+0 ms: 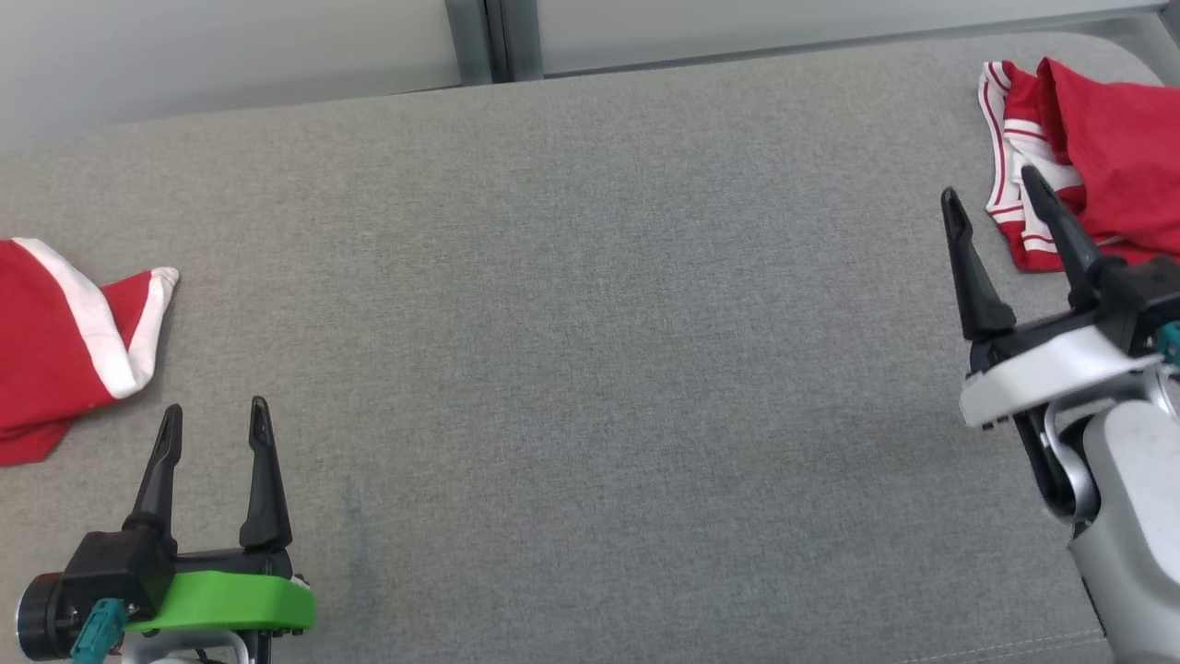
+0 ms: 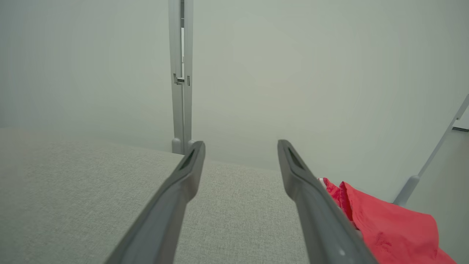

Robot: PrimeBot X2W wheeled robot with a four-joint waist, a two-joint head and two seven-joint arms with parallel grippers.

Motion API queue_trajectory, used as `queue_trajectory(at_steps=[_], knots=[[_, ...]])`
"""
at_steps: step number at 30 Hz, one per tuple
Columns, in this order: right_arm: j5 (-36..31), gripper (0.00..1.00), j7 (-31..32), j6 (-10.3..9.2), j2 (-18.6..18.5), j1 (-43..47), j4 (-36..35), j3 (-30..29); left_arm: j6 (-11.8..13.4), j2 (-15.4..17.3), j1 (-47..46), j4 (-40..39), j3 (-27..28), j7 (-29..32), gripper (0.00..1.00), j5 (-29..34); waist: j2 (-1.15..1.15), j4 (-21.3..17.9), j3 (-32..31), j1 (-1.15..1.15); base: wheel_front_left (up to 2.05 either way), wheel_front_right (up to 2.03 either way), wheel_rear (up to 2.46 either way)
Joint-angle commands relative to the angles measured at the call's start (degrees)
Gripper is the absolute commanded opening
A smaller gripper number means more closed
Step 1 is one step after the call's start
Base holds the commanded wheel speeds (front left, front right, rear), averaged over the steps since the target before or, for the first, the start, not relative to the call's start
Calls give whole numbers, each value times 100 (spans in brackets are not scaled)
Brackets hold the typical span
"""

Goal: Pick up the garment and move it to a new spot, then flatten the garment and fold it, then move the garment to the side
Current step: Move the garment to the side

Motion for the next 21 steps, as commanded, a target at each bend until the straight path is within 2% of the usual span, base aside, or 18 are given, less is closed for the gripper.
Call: queue_trajectory(at_steps=[1,10,21], knots=[[-26,100,-24,-11,77,277,-107,-83,-18,-17,104,34,16,-17,100,32,0,246,-325,0,0,0,0],[-78,100,-24,-11,755,1776,-721,-602,-71,-72,261,250,19,-17,100,85,0,432,-690,0,0,0,0],[-257,100,-24,-11,1236,2715,-1168,-751,-110,-107,454,478,42,-17,100,137,0,529,-1019,0,0,0,0]])
